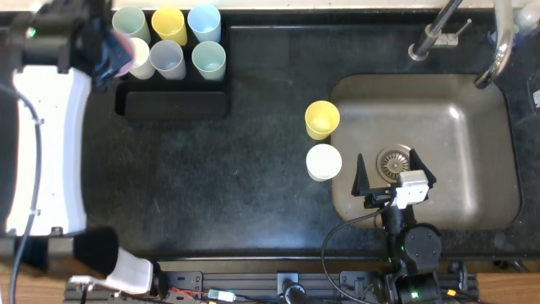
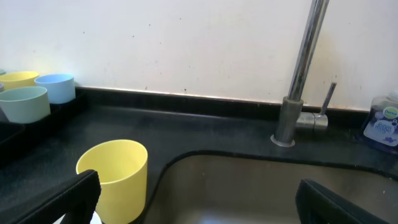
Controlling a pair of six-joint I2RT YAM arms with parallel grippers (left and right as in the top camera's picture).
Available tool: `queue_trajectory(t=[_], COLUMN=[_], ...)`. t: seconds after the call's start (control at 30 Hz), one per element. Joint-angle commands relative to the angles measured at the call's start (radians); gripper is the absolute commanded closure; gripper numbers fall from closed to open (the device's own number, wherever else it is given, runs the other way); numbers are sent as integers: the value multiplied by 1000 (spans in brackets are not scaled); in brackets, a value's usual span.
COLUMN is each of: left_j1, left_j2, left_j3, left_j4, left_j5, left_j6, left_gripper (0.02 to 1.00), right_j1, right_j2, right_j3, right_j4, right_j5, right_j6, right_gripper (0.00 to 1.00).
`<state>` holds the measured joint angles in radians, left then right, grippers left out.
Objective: Store Cups
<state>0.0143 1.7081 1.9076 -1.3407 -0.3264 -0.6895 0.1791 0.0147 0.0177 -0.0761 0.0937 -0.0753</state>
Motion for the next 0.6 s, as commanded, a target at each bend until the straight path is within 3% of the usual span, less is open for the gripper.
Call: queue_trajectory(t=[0.03,0.6], left_j1=[67,156], left_j2=[-109,-63], left_j3=[-221,-428], left_j4=[91,278], left_j5=[76,164], left_j6=[-38,76], left_gripper=[985,985], right_j1=[3,3], right_j2=[-10,-10], right_j3=[-13,-13], right_j4=[5,5], right_j5=[4,4], right_j6=[0,0], right_gripper=[3,3])
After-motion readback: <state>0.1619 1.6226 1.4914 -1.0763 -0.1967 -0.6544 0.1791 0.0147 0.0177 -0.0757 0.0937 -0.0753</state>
